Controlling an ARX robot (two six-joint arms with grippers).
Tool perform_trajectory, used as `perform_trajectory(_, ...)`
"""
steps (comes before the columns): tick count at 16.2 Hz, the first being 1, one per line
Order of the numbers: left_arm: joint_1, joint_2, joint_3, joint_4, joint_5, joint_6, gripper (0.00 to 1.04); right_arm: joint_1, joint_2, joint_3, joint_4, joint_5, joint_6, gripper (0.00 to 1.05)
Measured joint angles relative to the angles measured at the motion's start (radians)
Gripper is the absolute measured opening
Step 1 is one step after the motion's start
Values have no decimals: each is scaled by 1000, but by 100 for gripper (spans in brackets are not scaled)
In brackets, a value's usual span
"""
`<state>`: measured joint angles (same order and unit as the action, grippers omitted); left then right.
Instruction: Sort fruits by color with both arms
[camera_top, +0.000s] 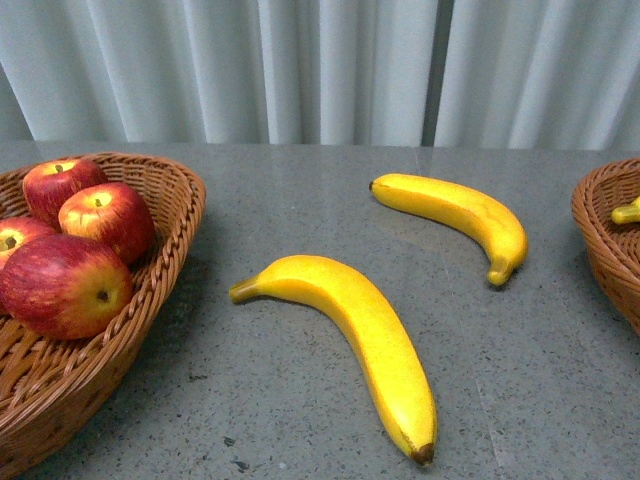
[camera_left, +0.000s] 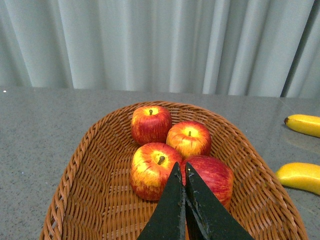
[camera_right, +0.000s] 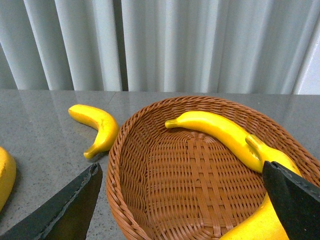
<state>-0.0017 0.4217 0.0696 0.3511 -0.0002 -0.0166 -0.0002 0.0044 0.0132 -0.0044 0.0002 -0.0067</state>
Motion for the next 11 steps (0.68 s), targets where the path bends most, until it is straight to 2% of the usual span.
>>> perform_trajectory(11,0,-176,-55,-104,0,1,1,0,0,0,0,0,0,98)
